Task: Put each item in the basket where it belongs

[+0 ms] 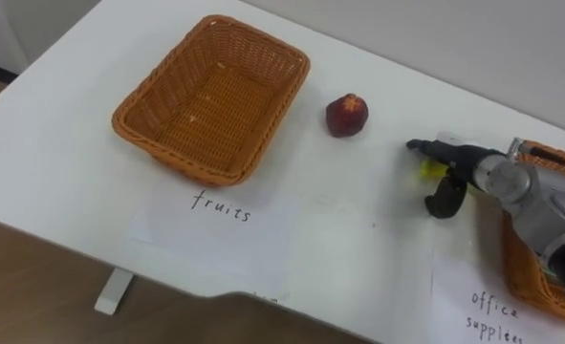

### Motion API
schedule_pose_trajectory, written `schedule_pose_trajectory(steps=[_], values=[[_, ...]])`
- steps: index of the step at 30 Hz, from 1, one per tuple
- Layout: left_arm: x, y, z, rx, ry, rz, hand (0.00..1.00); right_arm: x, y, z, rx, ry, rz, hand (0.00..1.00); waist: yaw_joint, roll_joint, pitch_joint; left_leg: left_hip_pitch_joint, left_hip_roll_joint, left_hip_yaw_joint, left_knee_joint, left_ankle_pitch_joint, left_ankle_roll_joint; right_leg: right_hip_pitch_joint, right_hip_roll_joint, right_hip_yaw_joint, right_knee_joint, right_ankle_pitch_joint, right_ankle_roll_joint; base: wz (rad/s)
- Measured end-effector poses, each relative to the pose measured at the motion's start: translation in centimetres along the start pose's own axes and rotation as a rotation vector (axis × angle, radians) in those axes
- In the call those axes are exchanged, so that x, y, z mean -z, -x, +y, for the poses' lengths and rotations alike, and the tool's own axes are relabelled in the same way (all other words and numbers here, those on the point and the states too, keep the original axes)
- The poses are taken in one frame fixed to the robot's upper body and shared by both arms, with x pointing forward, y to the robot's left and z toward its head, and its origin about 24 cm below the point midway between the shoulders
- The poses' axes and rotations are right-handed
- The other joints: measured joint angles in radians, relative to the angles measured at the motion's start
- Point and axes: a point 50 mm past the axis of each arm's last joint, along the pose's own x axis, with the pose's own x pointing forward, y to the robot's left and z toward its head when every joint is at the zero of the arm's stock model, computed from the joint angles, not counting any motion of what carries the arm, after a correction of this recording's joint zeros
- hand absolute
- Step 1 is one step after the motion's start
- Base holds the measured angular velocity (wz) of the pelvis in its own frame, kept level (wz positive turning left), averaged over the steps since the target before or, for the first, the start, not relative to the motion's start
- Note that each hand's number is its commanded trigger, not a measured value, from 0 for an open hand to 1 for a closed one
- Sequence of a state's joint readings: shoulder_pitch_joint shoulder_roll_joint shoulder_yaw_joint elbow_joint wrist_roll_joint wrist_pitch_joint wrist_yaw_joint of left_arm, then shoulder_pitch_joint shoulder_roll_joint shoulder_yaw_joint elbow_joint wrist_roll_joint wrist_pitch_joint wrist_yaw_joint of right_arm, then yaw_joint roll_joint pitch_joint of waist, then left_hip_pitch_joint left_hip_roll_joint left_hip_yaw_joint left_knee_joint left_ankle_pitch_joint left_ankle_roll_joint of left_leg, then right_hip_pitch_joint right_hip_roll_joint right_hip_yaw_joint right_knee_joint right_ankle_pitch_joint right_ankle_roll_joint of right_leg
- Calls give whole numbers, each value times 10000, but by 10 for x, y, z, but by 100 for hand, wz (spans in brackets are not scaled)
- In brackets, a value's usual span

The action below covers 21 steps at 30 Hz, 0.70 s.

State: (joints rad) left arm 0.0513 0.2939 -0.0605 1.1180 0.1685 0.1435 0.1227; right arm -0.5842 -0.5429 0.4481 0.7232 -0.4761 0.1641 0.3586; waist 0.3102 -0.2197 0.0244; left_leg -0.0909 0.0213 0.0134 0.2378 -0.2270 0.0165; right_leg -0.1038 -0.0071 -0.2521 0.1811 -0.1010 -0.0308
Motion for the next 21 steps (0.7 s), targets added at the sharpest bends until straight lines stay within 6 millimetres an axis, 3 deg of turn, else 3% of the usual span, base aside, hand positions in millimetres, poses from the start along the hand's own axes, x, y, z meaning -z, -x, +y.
schedule_pose_trajectory(steps=[5,15,21], values=[[-1,0,1,-68,90,4,0,2,0,0,167,109,115,0,-17,-10,2,-8,-12,-14,-1,5,9,-4,-15,-1,12,2,2,0],[-4,-1,4,-174,278,-61,0,-6,3,-11,1415,2152,357,0,-31,-77,-26,-6,-13,-29,85,12,14,-50,-39,-257,7,11,-10,0],[-5,-1,5,-300,278,-62,0,-6,3,-12,1844,2307,350,0,-15,-71,35,-5,-11,-1,30,22,31,-64,-57,-252,6,12,-9,0]])
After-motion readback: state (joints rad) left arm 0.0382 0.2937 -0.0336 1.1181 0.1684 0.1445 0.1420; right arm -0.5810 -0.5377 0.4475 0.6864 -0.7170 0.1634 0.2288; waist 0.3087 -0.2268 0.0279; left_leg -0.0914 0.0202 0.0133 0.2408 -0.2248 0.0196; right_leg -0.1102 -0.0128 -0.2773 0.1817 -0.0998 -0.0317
